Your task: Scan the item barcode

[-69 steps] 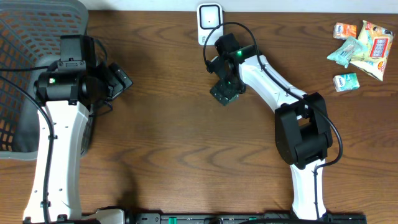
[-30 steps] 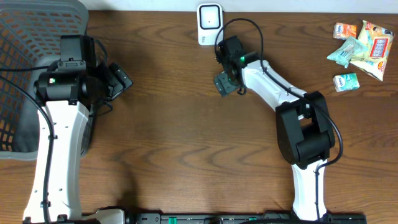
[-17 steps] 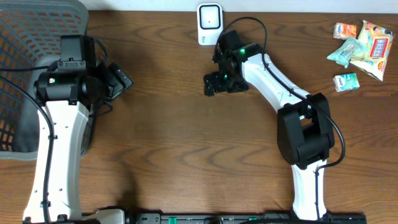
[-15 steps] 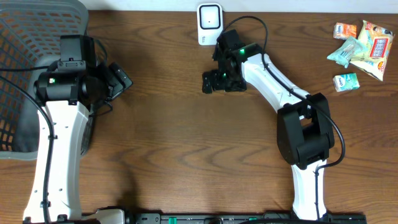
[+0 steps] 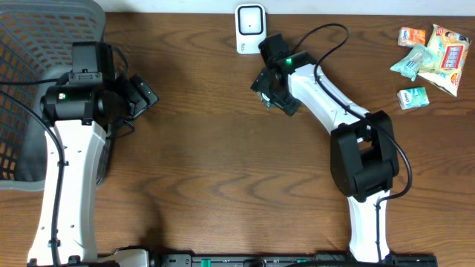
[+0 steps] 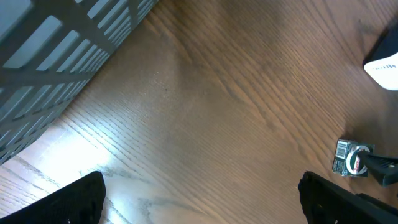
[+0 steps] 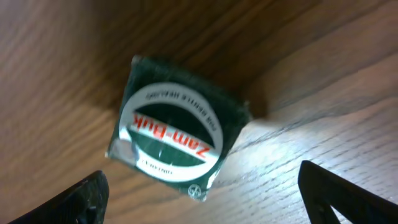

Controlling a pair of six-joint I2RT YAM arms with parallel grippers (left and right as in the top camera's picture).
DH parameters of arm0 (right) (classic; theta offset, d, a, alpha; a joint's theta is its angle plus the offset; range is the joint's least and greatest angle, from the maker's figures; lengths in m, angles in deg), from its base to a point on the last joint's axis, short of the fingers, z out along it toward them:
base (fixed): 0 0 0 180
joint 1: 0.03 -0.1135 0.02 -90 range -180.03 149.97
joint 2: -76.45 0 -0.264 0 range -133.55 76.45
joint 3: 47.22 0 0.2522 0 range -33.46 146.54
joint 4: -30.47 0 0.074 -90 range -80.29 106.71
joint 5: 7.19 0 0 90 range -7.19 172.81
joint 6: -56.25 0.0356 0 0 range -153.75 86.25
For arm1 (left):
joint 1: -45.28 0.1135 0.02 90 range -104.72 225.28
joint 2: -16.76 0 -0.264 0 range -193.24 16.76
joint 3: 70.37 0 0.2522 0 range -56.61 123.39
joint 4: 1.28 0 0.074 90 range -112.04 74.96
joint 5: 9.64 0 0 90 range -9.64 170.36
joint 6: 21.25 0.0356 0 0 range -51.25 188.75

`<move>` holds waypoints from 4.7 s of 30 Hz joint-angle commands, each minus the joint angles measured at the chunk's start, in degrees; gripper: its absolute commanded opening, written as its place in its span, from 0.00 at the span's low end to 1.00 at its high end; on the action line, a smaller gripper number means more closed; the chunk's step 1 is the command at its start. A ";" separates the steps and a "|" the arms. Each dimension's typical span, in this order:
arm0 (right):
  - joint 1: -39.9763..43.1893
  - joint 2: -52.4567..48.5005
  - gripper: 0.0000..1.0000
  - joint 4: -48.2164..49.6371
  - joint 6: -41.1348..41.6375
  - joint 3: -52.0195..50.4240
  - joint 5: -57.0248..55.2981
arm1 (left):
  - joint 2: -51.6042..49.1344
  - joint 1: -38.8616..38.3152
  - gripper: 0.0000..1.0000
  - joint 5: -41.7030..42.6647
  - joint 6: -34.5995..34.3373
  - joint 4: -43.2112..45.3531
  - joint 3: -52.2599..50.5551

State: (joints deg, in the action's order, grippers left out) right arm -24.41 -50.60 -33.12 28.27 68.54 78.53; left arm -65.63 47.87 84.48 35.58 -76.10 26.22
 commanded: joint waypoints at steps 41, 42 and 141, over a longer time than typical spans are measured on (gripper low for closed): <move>1.14 -4.55 0.61 1.75 -38.97 0.39 5.11 | -0.04 0.28 0.98 -0.74 -0.07 0.02 -0.09; 1.14 -4.55 0.61 1.57 -38.95 0.39 5.11 | -0.02 0.28 0.98 -0.74 -0.07 0.02 -0.09; 6.95 -15.93 0.99 19.34 -56.57 19.82 1.40 | -0.04 0.28 0.98 -0.74 -0.07 0.02 -0.09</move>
State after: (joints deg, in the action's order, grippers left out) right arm -16.71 -64.69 -15.37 -24.89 88.56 84.35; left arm -65.63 47.87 84.48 35.58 -76.10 26.22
